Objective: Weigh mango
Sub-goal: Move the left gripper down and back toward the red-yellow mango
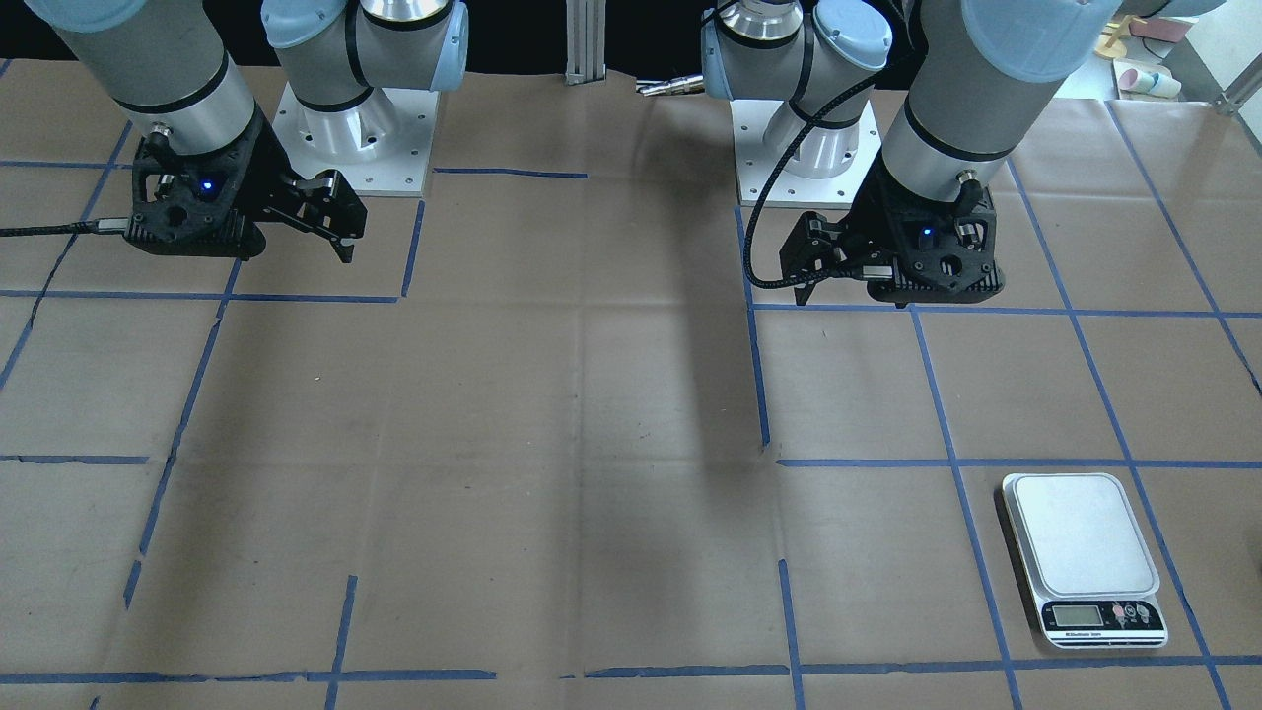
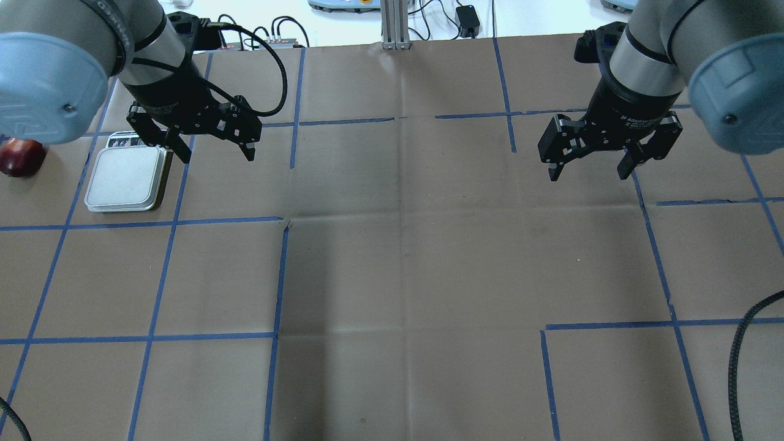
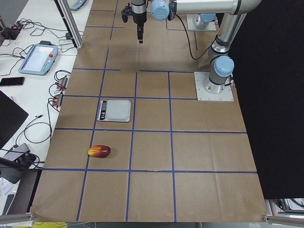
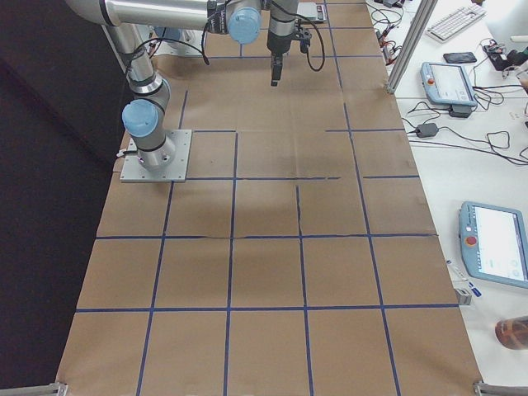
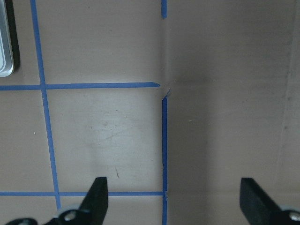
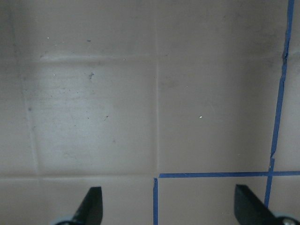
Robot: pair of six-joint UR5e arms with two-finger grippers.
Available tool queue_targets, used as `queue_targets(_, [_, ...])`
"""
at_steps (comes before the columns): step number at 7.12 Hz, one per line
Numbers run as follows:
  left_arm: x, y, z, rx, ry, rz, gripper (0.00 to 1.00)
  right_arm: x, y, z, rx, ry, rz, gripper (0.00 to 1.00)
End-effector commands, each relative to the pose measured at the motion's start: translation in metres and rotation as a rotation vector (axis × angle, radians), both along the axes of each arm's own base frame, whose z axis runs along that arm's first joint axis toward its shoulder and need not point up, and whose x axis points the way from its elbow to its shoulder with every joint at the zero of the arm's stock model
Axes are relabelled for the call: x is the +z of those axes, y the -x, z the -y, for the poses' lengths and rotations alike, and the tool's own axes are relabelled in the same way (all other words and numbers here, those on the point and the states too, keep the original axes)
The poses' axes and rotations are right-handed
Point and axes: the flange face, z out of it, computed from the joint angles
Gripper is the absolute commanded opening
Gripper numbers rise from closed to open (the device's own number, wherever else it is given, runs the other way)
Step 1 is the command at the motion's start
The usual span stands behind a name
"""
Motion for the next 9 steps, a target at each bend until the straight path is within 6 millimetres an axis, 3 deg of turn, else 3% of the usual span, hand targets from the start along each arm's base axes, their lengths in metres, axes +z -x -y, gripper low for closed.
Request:
queue_targets(1, [0.001, 0.000, 0.001, 0.001, 0.002, 0.001, 1.00, 0.000, 0.000, 0.000, 0.000, 0.000, 0.000, 1.00])
queue_targets(4, [0.003, -0.002, 0.006, 0.004, 0.007, 0.001, 1.00, 0.000, 0.000, 0.000, 0.000, 0.000, 0.000, 1.00])
queue_targets(6, [0.010, -0.030, 0.018, -0.032, 0.032, -0.001, 1.00, 0.000, 0.000, 0.000, 0.000, 0.000, 0.000, 1.00])
queue_targets(7, [0.012, -0.082, 0.029, -0.033, 0.038, -0.008, 1.00, 0.000, 0.000, 0.000, 0.000, 0.000, 0.000, 1.00])
queue_targets(8, [0.007, -0.168, 0.038, 0.004, 0.034, -0.014, 1.00, 0.000, 0.000, 0.000, 0.000, 0.000, 0.000, 1.00])
queue_targets(9, [0.003, -0.241, 0.042, -0.054, 0.033, -0.015, 1.00, 0.000, 0.000, 0.000, 0.000, 0.000, 0.000, 1.00])
